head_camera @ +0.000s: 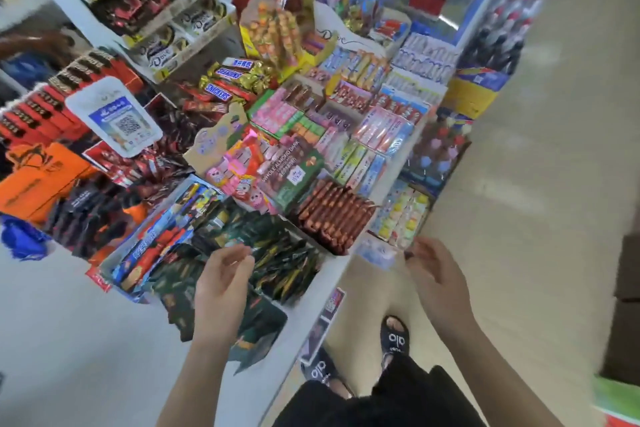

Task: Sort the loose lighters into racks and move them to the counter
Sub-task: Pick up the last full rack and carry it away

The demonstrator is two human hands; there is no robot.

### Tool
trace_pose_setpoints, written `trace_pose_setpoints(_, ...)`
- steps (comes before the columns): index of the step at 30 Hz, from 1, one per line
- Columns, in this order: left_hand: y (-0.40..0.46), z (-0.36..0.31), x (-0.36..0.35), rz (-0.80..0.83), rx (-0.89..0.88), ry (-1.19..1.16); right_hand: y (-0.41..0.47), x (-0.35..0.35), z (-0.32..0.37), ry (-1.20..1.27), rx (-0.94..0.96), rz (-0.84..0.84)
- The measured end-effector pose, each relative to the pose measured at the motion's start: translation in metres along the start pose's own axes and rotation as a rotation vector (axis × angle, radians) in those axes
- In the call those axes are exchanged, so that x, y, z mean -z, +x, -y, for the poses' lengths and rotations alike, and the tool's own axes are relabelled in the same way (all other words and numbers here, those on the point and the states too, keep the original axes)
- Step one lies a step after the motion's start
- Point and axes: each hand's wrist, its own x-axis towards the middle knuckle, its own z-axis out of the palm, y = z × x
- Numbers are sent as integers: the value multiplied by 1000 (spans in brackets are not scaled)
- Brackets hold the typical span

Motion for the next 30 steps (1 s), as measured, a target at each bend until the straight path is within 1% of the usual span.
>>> trace_pose_setpoints(5, -36, 19, -49, 104, 69, 93, -16, 58, -58, 57, -161, -109)
trace_pose_setpoints(8, -52, 22, -84, 123, 117, 154, -18, 96, -79, 117, -240, -159)
trace_pose_setpoints(11, -58, 16, -118, 102, 92, 218, -12, 132, -100, 129, -291, -153)
trace_pose_setpoints(15, -61, -5, -166, 107, 84, 197, 10, 170, -115, 90, -278, -171)
trace_pose_setpoints(19, -63, -22, -227, 169, 60, 182, 39, 203, -123, 72, -277, -166)
trace_pose_setpoints(25, -64, -38, -293, 296, 77, 240, 100, 237, -105, 97, -223, -191)
trace_pose_setpoints(30, -31, -55, -336, 339, 79, 263, 161, 255, -85, 115, -196, -216)
